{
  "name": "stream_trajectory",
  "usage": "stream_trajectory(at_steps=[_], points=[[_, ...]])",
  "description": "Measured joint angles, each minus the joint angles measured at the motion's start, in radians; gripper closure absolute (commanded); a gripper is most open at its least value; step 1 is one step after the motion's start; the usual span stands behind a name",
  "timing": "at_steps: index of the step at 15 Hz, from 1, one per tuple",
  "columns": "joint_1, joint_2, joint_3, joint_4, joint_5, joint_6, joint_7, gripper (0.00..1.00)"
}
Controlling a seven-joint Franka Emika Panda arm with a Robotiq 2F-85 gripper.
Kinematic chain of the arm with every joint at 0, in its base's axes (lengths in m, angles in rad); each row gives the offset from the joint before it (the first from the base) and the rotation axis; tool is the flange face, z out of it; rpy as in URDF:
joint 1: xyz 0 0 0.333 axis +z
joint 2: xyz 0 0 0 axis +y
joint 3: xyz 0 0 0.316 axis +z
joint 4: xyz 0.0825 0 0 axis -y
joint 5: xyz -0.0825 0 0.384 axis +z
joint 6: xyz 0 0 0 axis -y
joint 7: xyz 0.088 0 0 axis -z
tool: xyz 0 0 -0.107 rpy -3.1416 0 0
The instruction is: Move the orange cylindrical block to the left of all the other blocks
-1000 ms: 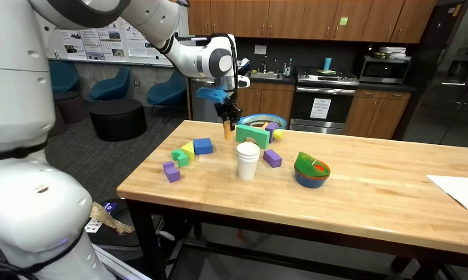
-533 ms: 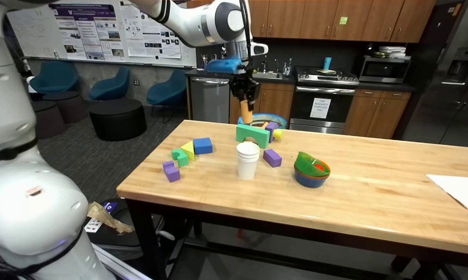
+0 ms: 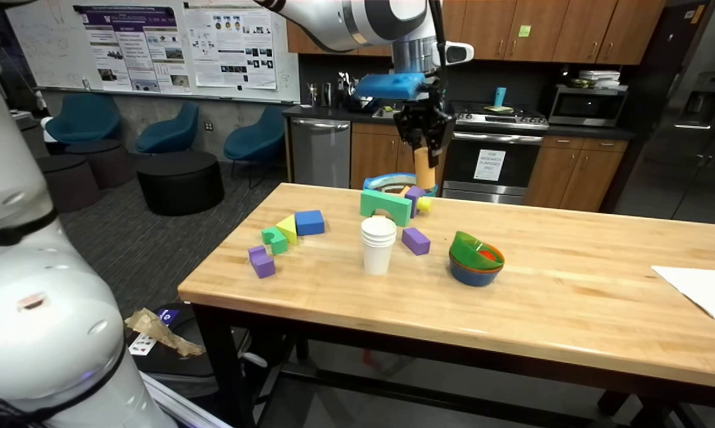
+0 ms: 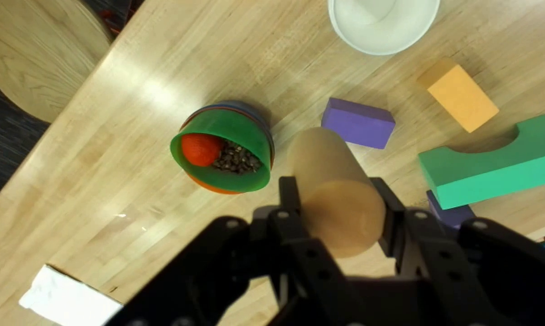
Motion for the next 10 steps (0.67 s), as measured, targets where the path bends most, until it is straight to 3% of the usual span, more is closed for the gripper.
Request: stream_trajectory(at_steps=[6,10], points=[[-0.010,0.131,-0.001,0.062,0.170,0.090,-0.177,0.84],[-0.010,0.257,0.017,0.155,0.187,0.106,-0.192,0.84]])
